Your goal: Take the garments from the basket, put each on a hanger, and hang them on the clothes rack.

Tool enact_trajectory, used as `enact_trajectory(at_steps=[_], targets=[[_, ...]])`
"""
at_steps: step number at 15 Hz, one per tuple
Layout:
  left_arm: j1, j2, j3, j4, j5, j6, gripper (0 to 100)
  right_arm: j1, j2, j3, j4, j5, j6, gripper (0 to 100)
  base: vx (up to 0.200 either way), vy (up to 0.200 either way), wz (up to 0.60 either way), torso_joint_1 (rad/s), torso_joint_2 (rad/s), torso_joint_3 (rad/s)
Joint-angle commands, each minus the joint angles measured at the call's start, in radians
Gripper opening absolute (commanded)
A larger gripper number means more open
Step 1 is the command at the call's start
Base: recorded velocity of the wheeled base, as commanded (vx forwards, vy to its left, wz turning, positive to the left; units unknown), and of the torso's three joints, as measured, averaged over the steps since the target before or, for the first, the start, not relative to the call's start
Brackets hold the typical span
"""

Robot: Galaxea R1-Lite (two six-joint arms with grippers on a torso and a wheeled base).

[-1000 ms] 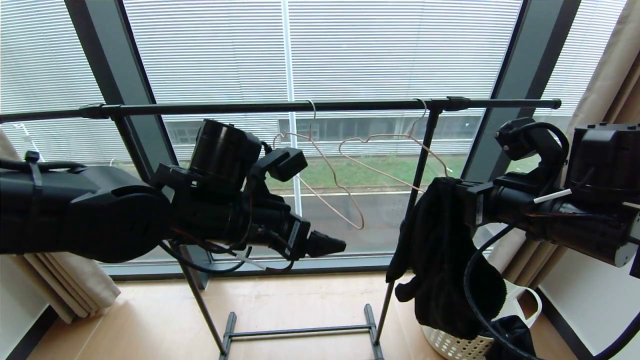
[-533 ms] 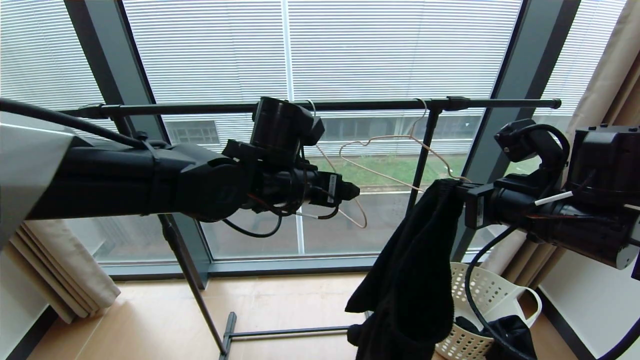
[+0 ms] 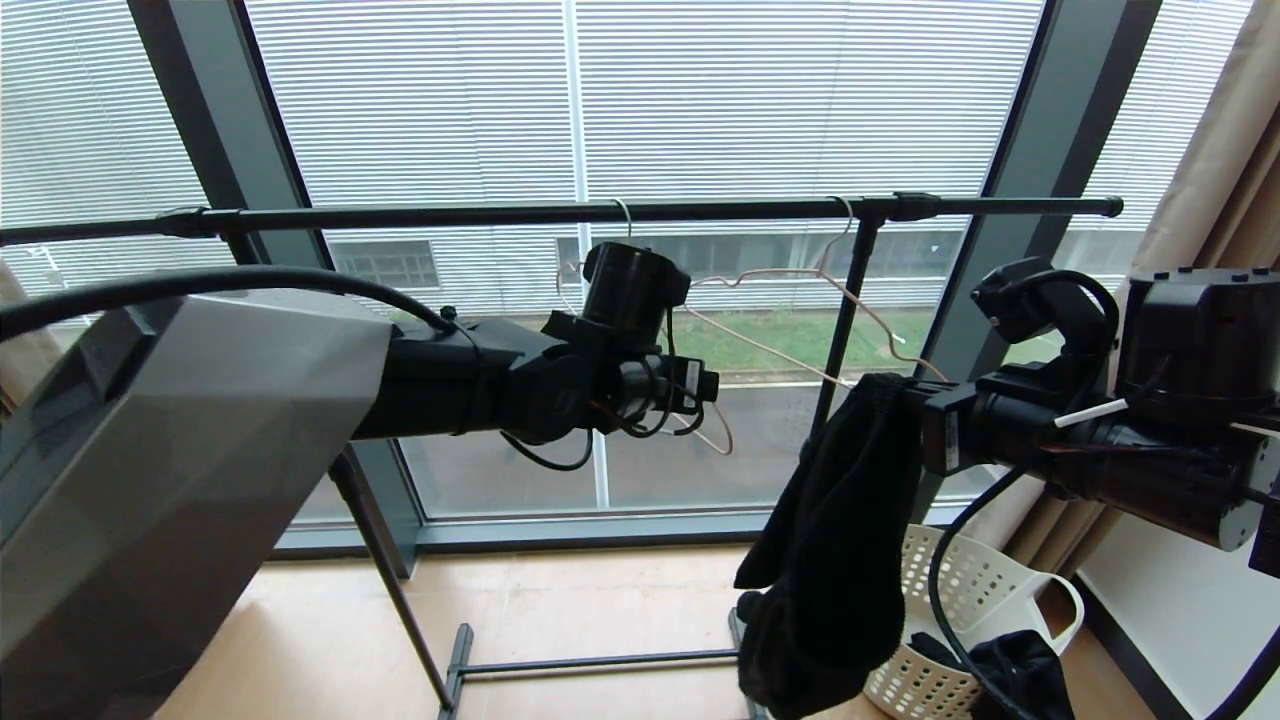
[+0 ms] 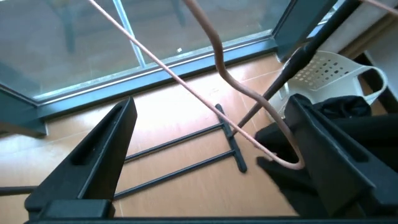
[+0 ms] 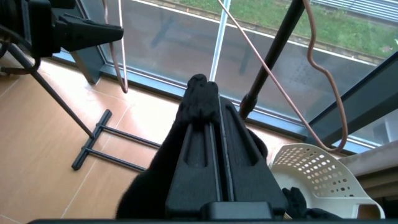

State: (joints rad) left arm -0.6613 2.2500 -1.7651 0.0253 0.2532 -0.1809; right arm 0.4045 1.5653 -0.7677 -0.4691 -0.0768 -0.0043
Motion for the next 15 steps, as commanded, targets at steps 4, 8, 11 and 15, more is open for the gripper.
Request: enact_trajectory(at_steps=[4,8,11,15], targets=[[0.008,0.071,-0.042,0.035,0.092,-0.009,100,0.001,0.005,0.001,0.0,0.0,0.0,0,0.0,0.0,0.0,0.0,0.0,0.0],[0.011,0.063,-0.051,0.035,0.147,-0.022,100,0.002,0.015,0.002,-0.002,-0.001,0.0,0,0.0,0.0,0.0,0.0,0.0,0.0],[0.009,0.053,-0.053,0.033,0.176,-0.02,100,0.002,0.015,0.002,-0.002,-0.001,0.0,0,0.0,0.0,0.0,0.0,0.0,0.0],[0.009,0.019,-0.07,0.035,0.202,-0.014,100,0.002,0.015,0.002,-0.002,-0.001,0.0,0,0.0,0.0,0.0,0.0,0.0,0.0]])
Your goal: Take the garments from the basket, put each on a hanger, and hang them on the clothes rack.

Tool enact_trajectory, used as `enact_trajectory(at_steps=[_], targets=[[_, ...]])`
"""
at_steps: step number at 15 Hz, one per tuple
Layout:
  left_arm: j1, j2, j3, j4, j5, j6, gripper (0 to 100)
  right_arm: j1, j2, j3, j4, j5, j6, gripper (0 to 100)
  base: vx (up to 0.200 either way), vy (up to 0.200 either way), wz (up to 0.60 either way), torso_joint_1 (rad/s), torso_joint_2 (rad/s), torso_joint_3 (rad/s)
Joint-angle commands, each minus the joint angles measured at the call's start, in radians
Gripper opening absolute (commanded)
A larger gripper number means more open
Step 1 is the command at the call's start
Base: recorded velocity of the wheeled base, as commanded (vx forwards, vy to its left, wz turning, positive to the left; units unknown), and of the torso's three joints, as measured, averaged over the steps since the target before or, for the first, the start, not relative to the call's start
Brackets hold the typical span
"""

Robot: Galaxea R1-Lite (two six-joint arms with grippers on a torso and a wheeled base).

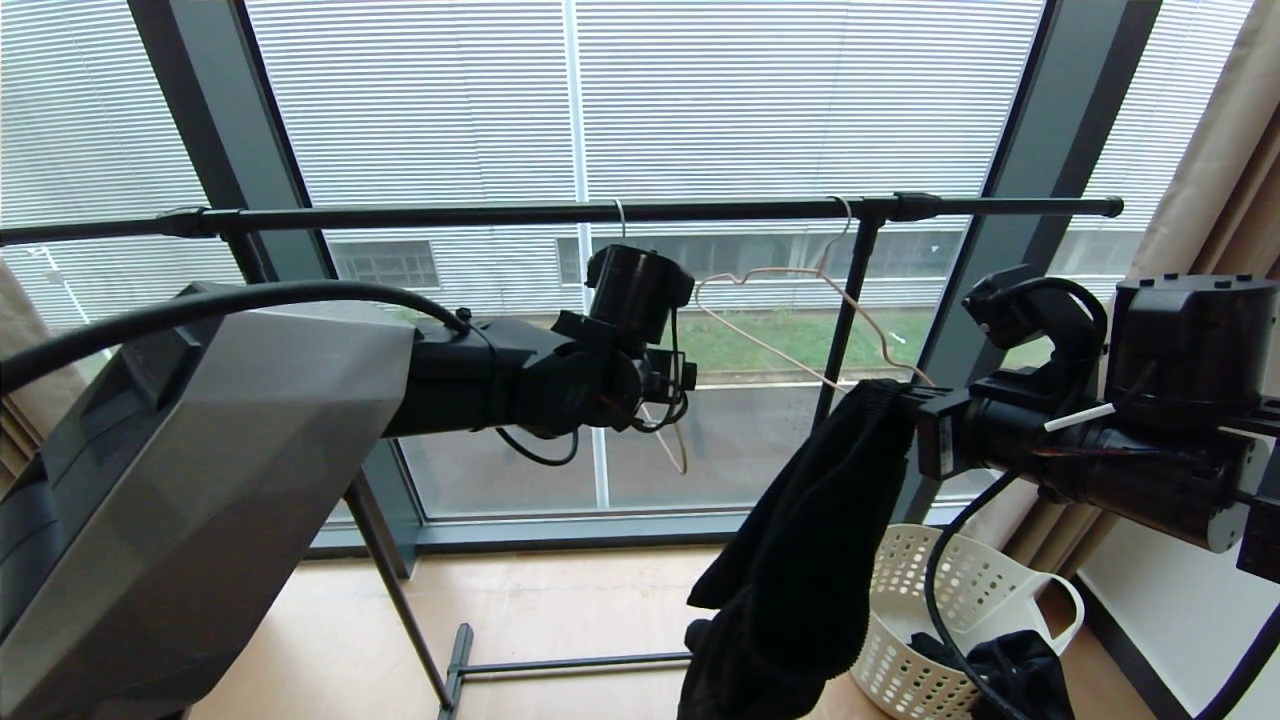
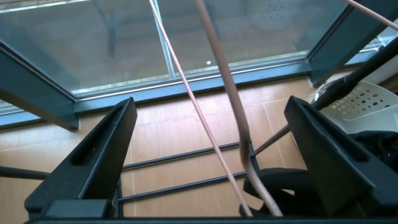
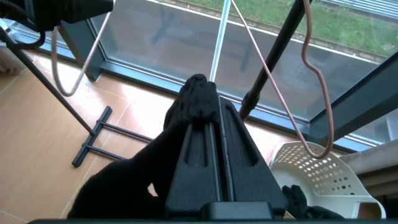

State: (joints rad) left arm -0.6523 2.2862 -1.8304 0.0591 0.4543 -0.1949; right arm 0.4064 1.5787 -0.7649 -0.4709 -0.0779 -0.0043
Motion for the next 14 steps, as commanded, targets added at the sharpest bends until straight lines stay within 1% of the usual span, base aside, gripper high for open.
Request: enact_trajectory(at_steps=[1,2,6,8,14], targets=[[0.0,-0.019,-0.004,0.001,0.004,0.002,100,0.0,0.001,-0.001,0.0,0.0,0.0,0,0.0,0.0,0.0,0.0,0.0,0.0],[0.0,-0.024,-0.004,0.001,0.03,0.006,100,0.0,0.003,-0.001,0.001,0.0,0.0,0,0.0,0.0,0.0,0.0,0.0,0.0],[0.002,-0.03,0.0,0.002,0.046,0.006,100,0.0,0.004,-0.001,0.0,0.001,0.0,0,0.0,0.0,0.0,0.0,0.0,0.0],[0.0,-0.027,-0.004,0.001,0.072,0.006,100,0.0,0.004,0.003,0.0,0.0,0.0,0,0.0,0.0,0.0,0.0,0.0,0.0],[0.017,0.016,-0.024,0.002,0.08,0.014,100,0.0,0.012,0.004,-0.003,0.0,0.0,0,0.0,0.0,0.0,0.0,0.0,0.0]])
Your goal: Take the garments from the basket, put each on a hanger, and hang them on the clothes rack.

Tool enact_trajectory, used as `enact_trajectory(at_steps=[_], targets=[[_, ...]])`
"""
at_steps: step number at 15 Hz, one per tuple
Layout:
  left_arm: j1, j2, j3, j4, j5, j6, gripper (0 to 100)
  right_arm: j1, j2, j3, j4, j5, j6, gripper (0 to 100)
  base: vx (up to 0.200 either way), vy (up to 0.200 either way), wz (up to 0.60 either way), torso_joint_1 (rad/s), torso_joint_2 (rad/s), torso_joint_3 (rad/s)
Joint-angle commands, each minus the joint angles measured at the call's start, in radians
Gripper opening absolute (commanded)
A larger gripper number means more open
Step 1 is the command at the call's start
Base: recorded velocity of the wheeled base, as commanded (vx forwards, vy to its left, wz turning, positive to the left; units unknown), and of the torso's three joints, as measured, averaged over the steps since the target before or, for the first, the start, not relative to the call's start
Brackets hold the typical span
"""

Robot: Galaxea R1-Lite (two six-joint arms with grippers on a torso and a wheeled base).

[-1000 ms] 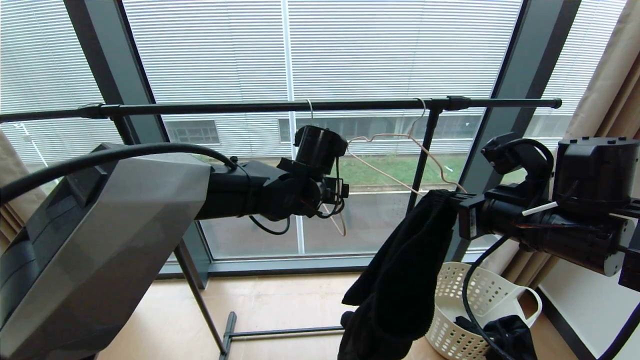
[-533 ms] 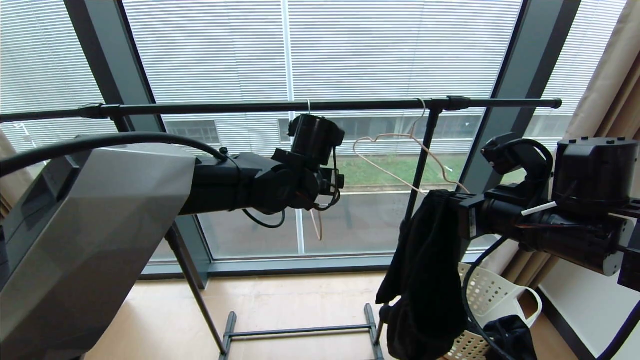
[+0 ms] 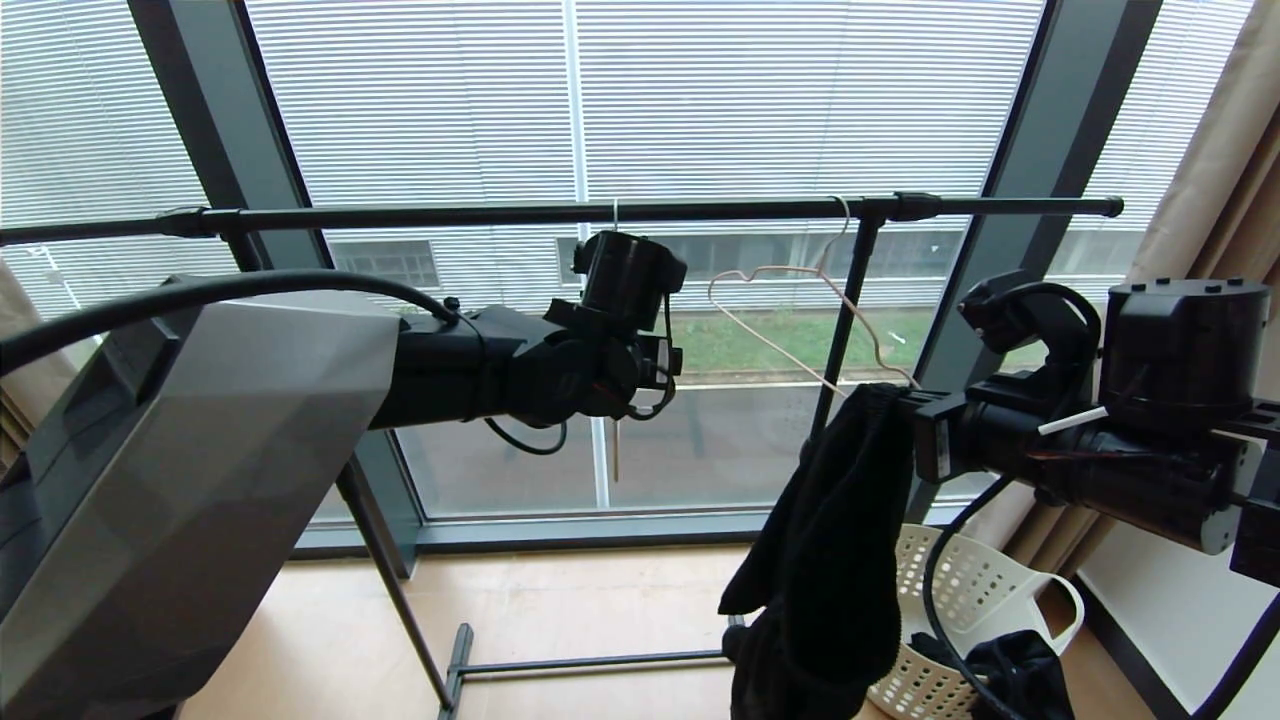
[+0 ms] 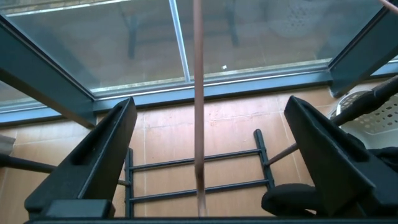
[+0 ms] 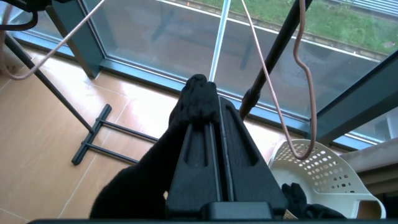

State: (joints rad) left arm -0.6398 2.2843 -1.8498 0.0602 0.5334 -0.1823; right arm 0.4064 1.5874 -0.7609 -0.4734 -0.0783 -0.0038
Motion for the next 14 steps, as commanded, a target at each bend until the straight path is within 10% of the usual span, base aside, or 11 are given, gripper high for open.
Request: enact_trajectory(at_steps=[1,2,3,14], targets=[[0.008,0.021,-0.005,0.001,0.002,0.001,100,0.0,0.003,0.002,-0.001,0.0,-0.001,0,0.0,0.0,0.0,0.0,0.0,0.0],[0.012,0.021,-0.005,0.001,0.002,0.001,100,0.0,0.003,0.002,-0.001,0.0,-0.001,0,0.0,0.0,0.0,0.0,0.0,0.0],[0.014,0.021,-0.002,0.001,0.003,0.001,0,0.0,0.005,0.002,-0.001,0.0,-0.001,0,0.0,0.0,0.0,0.0,0.0,0.0],[0.0,-0.101,0.023,0.003,-0.004,0.015,0,0.0,0.003,0.002,-0.001,0.0,-0.001,0,0.0,0.0,0.0,0.0,0.0,0.0]])
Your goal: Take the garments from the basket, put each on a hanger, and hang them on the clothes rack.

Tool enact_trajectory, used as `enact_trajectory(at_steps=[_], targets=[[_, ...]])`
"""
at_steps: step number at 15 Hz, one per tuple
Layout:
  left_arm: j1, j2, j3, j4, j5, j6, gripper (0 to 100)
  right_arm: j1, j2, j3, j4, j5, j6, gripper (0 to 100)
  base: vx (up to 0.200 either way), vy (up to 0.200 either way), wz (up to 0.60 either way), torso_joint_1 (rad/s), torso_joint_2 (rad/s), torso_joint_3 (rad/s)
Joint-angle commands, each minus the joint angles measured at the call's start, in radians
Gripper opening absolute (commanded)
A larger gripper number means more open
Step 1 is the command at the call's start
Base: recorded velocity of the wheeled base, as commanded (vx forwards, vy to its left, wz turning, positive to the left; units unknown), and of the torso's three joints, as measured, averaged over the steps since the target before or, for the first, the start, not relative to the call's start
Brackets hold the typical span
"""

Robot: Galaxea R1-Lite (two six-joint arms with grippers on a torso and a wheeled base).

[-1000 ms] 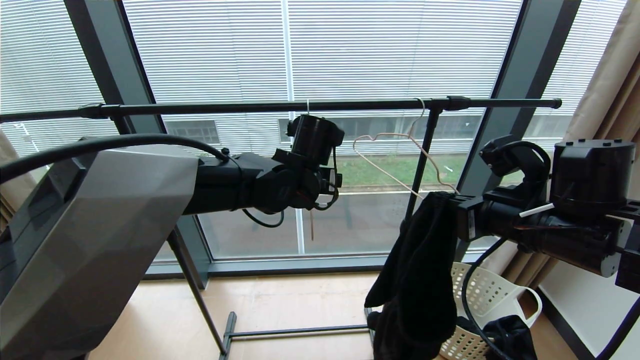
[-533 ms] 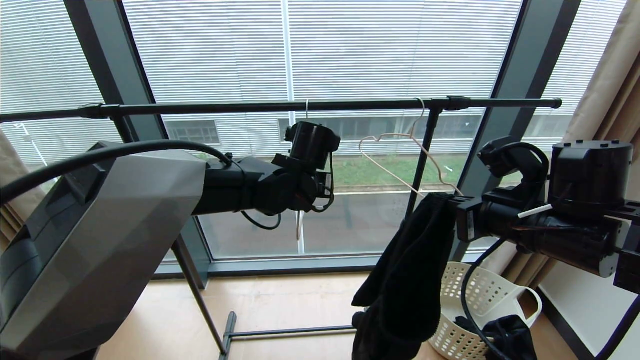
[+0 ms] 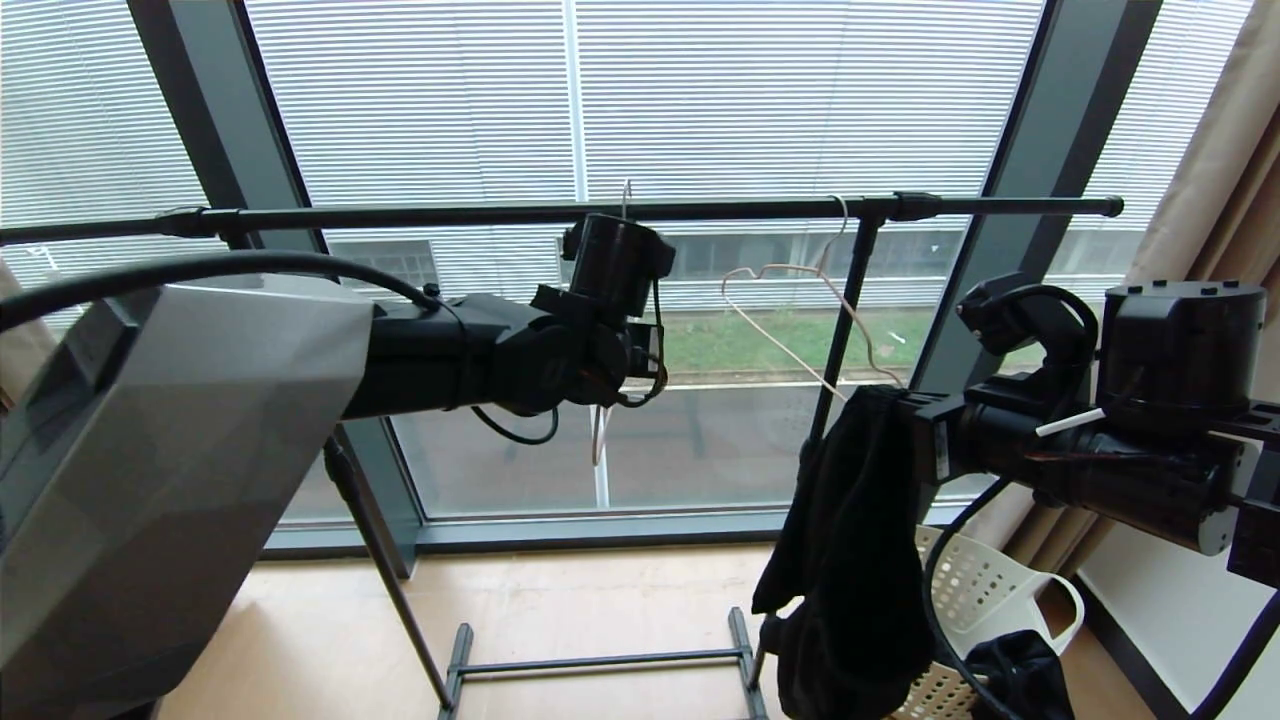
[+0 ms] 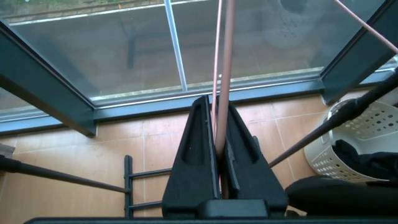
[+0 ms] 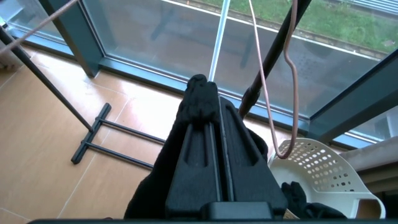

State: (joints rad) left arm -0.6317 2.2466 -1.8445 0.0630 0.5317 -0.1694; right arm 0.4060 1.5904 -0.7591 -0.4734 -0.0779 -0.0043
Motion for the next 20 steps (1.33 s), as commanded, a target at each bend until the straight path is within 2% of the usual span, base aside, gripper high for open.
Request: enact_trajectory(at_steps=[1,2,5,6,7,8,9,11,12,13,14,15,16,17,20], targets=[[-0.017,-0.094,0.051,0.0,-0.004,0.011,0,0.001,0.0,0.0,-0.001,0.0,0.0,0,0.0,0.0,0.0,0.0,0.0,0.0],[-0.023,-0.116,0.082,-0.002,-0.006,0.016,0,0.001,0.0,0.0,-0.001,0.0,0.0,0,0.0,0.0,0.0,0.0,0.0,0.0],[-0.051,-0.216,0.271,-0.014,-0.009,0.016,0,0.001,0.002,0.001,0.001,0.001,0.0,0,0.0,0.0,0.0,0.0,0.0,0.0],[-0.052,-0.222,0.284,-0.015,-0.009,0.014,0,0.001,0.002,0.003,0.001,0.0,0.0,0,0.0,0.0,0.0,0.0,0.0,0.0],[-0.059,-0.283,0.395,-0.071,-0.047,0.016,0,0.007,0.014,0.003,-0.004,-0.002,0.0,0,0.0,0.0,0.0,0.0,0.0,0.0],[-0.059,-0.308,0.438,-0.1,-0.065,0.019,0,0.007,0.014,0.003,-0.004,-0.002,0.0,0,0.0,0.0,0.0,0.0,0.0,0.0],[-0.065,-0.36,0.541,-0.16,-0.093,0.027,0,0.007,0.019,0.003,-0.004,-0.002,0.0,0,0.0,0.0,0.0,0.0,0.0,0.0],[-0.066,-0.421,0.631,-0.18,-0.096,0.025,0,0.007,0.023,0.004,-0.004,-0.002,0.0,0,0.0,0.0,0.0,0.0,0.0,0.0],[-0.066,-0.421,0.631,-0.18,-0.096,0.025,0,0.007,0.023,0.004,-0.004,-0.002,0.0,0,0.0,0.0,0.0,0.0,0.0,0.0],[-0.072,-0.53,0.788,-0.224,-0.137,0.024,0,0.008,0.037,0.006,-0.004,-0.003,0.0,0,0.0,0.0,0.0,0.0,0.0,0.0],[-0.072,-0.565,0.85,-0.261,-0.156,0.024,0,0.016,0.039,0.006,-0.004,-0.008,0.0,0,0.0,0.0,0.0,0.0,0.0,0.0],[-0.079,-0.628,0.973,-0.334,-0.194,0.03,0,0.031,0.049,0.006,-0.004,-0.036,0.0,0,0.0,0.0,0.0,0.0,0.0,0.0],[-0.083,-0.645,1.008,-0.356,-0.205,0.031,0,0.037,0.056,0.006,-0.005,-0.045,0.0,0,0.0,0.0,0.0,0.0,0.0,0.0],[-0.094,-0.693,1.122,-0.422,-0.226,0.036,0,0.056,0.066,0.006,-0.005,-0.071,0.0,0,0.0,0.0,0.0,0.0,0.0,0.0],[-0.1,-0.766,1.297,-0.554,-0.266,0.067,0,0.079,0.089,0.001,-0.005,-0.135,0.0,0,0.0,0.0,0.0,0.0,0.0,0.0]])
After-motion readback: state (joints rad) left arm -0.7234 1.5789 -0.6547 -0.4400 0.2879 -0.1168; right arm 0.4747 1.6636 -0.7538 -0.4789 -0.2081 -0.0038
